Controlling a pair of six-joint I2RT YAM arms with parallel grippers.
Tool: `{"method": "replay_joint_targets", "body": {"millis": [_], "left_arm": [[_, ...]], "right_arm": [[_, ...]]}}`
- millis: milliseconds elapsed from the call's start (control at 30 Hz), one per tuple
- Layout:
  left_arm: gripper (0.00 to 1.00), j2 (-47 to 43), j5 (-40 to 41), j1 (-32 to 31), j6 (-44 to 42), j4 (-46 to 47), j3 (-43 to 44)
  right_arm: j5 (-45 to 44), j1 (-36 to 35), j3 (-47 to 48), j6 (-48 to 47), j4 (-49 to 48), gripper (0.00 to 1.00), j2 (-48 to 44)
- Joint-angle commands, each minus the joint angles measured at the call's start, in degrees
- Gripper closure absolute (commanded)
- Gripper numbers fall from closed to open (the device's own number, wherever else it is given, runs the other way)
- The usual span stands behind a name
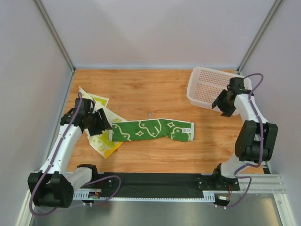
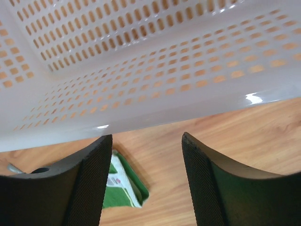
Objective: Roll the towels
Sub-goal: Fold the towel
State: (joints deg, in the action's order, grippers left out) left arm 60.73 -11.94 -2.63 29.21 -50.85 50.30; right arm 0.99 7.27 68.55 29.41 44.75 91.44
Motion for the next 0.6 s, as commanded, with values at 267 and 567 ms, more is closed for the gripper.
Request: {"method": "replay_joint_targets", "body": {"millis": [267, 567], "left_arm": [[0.35, 1.67, -2.03, -0.79, -0.73, 0.58, -0.03], [0.35, 2.02, -0.81, -0.79, -3.10, -1.88, 3.04]], "right_arm": [[-2.91, 8.29, 18.09, -2.17, 3.40, 0.41, 12.00], [4.78, 6.89, 17.98, -1.20, 4.04, 0.39, 5.11]]}}
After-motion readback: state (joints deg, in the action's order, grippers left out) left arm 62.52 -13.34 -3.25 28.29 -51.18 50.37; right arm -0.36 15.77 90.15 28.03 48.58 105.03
